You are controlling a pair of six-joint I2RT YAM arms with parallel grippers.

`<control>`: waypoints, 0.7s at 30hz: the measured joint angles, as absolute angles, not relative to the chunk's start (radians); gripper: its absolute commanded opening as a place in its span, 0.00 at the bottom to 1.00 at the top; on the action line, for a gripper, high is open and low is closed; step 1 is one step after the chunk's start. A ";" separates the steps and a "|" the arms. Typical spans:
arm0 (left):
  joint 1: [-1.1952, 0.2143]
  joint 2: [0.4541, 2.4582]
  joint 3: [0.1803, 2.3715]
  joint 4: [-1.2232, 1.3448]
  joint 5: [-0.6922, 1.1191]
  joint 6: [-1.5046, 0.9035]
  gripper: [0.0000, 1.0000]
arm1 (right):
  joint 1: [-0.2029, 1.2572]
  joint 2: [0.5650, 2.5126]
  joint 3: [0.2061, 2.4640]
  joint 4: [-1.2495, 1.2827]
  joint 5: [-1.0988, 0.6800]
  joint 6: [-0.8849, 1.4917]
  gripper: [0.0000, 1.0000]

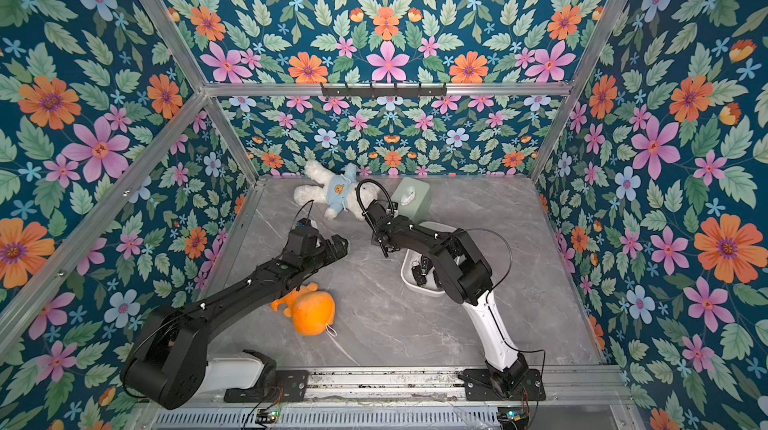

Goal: Place the car key into the storage box
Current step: Pick up the car key from the center of the board.

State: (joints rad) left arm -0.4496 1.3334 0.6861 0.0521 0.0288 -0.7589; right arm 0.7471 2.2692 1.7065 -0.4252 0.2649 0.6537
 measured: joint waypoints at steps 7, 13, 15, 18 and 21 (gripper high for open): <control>-0.450 1.339 0.687 0.052 0.039 -0.759 1.00 | 0.746 2.264 1.730 -0.452 0.236 0.646 0.32; -0.450 1.344 0.694 0.051 0.050 -0.759 1.00 | 0.745 2.220 1.731 -0.474 0.167 0.637 0.31; -0.450 1.345 0.698 0.052 0.051 -0.759 1.00 | 0.746 2.193 1.732 -0.474 0.157 0.633 0.31; -0.450 1.354 0.705 0.053 0.064 -0.762 1.00 | 0.746 2.148 1.728 -0.469 0.156 0.625 0.31; -0.450 1.366 0.713 0.054 0.081 -0.769 1.00 | 0.745 2.095 1.705 -0.462 0.158 0.616 0.31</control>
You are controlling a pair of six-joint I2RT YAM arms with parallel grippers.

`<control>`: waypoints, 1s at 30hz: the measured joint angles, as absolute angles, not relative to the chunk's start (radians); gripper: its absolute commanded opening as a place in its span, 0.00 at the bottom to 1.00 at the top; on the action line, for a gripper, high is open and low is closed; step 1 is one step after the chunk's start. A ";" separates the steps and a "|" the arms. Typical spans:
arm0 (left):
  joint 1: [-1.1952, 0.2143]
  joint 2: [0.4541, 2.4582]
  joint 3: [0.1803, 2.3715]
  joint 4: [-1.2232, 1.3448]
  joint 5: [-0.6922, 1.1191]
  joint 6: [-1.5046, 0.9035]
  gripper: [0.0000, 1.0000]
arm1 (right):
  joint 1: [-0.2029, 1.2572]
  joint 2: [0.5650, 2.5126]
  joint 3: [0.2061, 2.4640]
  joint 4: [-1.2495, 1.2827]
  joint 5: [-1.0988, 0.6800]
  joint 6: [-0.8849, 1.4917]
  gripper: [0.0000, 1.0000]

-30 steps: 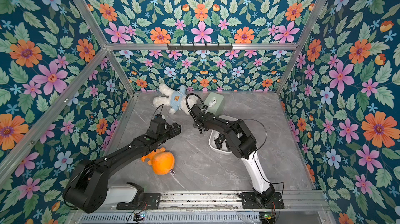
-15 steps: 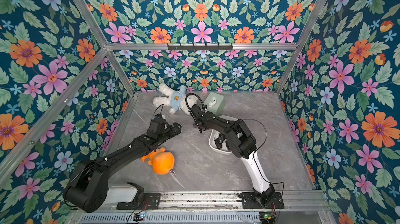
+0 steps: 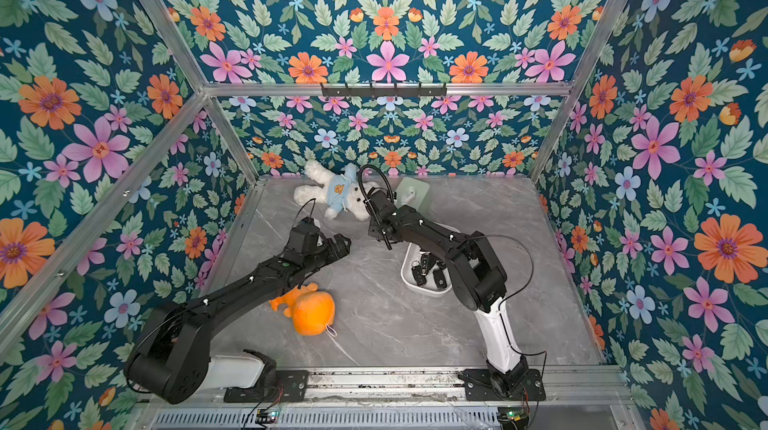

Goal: Place the car key into the storage box
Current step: Pick up the car key from the center of the board, then place the car key in the storage box.

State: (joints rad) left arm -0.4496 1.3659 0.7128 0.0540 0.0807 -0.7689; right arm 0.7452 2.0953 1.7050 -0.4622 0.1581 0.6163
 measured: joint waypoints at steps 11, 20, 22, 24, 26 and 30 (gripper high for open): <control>-0.454 1.418 0.726 0.122 0.176 -0.815 1.00 | 0.738 1.828 1.450 -0.393 0.217 0.610 0.31; -0.516 1.518 0.815 0.155 0.222 -0.855 1.00 | 0.691 1.586 1.152 -0.349 0.254 0.640 0.31; -0.537 1.547 0.839 0.157 0.232 -0.857 1.00 | 0.680 1.547 1.100 -0.337 0.262 0.656 0.31; -0.558 1.575 0.862 0.157 0.236 -0.857 1.00 | 0.674 1.521 1.050 -0.337 0.263 0.663 0.31; -0.575 1.602 0.885 0.157 0.241 -0.857 1.00 | 0.672 1.500 1.010 -0.341 0.263 0.678 0.31; -0.607 1.649 0.924 0.158 0.258 -0.859 1.00 | 0.668 1.466 0.938 -0.342 0.266 0.706 0.32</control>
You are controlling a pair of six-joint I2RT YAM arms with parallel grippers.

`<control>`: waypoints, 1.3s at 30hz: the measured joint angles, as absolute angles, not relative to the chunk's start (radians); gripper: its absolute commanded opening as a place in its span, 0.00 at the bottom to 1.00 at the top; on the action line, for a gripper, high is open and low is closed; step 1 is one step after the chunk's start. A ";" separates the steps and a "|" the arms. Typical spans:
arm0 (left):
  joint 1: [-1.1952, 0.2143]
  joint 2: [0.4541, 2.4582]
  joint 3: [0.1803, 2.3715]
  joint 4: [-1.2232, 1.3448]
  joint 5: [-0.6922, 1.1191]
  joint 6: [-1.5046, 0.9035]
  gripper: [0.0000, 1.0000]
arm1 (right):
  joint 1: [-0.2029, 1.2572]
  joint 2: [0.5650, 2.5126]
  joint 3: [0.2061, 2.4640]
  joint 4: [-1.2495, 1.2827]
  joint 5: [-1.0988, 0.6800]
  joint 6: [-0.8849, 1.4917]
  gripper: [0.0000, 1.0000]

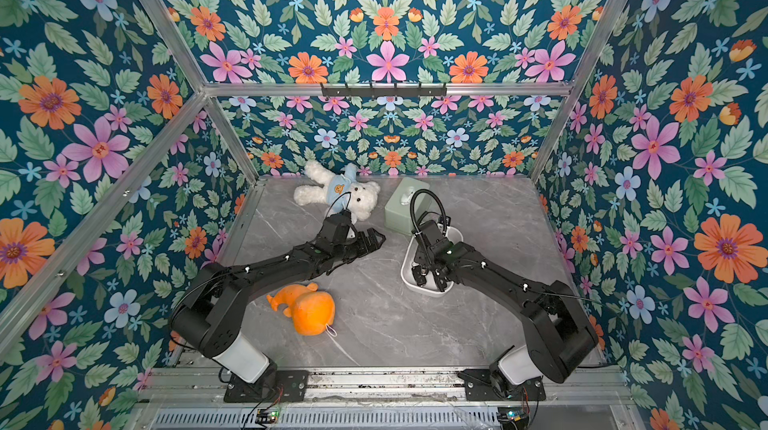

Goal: Place the car key into the storage box
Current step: Place the car key in the storage box.

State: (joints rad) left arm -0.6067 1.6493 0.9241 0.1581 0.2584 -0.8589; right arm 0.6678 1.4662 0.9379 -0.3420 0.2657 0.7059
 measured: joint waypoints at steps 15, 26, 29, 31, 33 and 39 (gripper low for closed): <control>-0.640 1.694 0.958 0.163 0.284 -0.865 1.00 | 0.667 1.467 0.808 -0.322 0.269 0.769 0.32; -0.641 1.686 0.951 0.163 0.284 -0.865 0.99 | 0.666 1.539 0.822 -0.308 0.269 0.777 0.37; -0.641 1.681 0.947 0.164 0.284 -0.865 1.00 | 0.665 1.551 0.831 -0.310 0.269 0.778 0.41; -0.641 1.678 0.943 0.163 0.283 -0.865 1.00 | 0.665 1.554 0.837 -0.311 0.270 0.784 0.43; -0.641 1.675 0.943 0.163 0.282 -0.865 1.00 | 0.665 1.554 0.846 -0.315 0.271 0.784 0.45; -0.639 1.657 0.959 0.141 0.257 -0.844 1.00 | 0.647 1.513 0.870 -0.323 0.287 0.783 0.50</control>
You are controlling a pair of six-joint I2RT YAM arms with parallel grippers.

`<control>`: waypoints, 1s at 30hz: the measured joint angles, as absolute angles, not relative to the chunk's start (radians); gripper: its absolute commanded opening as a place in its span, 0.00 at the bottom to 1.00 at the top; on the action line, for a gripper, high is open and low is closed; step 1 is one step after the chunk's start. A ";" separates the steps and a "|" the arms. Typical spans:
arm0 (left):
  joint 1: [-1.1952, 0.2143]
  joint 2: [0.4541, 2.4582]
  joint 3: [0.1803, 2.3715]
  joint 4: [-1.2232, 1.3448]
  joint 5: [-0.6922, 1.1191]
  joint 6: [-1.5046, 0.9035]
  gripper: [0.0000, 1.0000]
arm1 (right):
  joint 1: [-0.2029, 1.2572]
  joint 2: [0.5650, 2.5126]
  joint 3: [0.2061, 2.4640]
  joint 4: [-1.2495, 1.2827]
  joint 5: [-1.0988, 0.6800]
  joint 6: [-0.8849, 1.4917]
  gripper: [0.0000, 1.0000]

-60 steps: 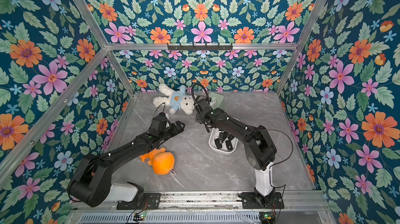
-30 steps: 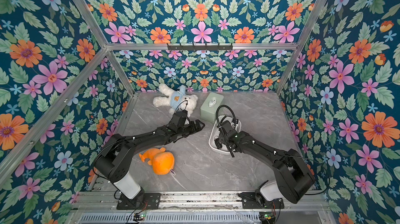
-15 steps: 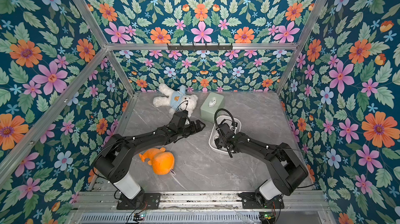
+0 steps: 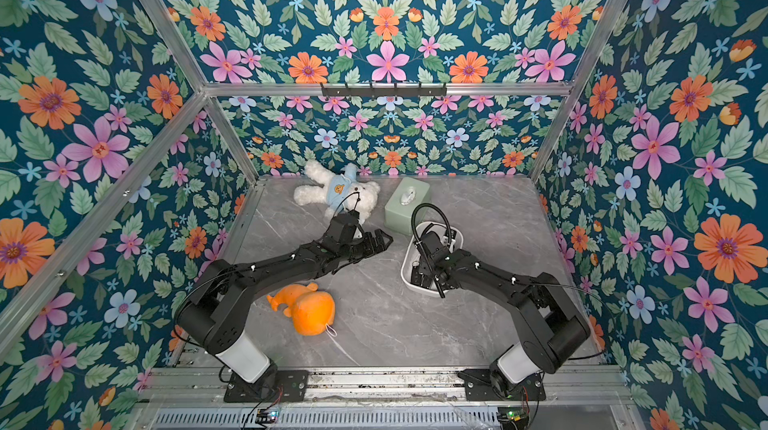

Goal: Place the car key into the storage box
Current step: Place the car key in the storage box, then reset both arms

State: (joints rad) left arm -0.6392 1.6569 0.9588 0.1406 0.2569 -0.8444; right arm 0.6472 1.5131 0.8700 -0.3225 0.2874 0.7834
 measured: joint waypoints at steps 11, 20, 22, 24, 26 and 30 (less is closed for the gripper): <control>-0.543 1.537 1.024 -0.023 0.095 -0.672 1.00 | 0.481 1.276 0.809 -0.244 0.352 0.699 0.53; -0.459 1.399 0.990 -0.160 -0.223 -0.452 1.00 | 0.188 1.047 0.512 0.050 0.448 0.538 0.82; -0.440 1.367 0.960 -0.172 -0.287 -0.393 1.00 | 0.176 1.011 0.443 0.140 0.520 0.480 0.85; -0.415 1.328 0.914 -0.163 -0.355 -0.332 1.00 | 0.166 0.992 0.364 0.248 0.586 0.410 0.88; -0.387 1.288 0.850 -0.125 -0.413 -0.278 0.99 | 0.150 0.992 0.293 0.361 0.630 0.352 0.91; -0.303 1.222 0.714 -0.021 -0.485 -0.179 0.99 | 0.092 1.065 0.179 0.625 0.637 0.289 0.95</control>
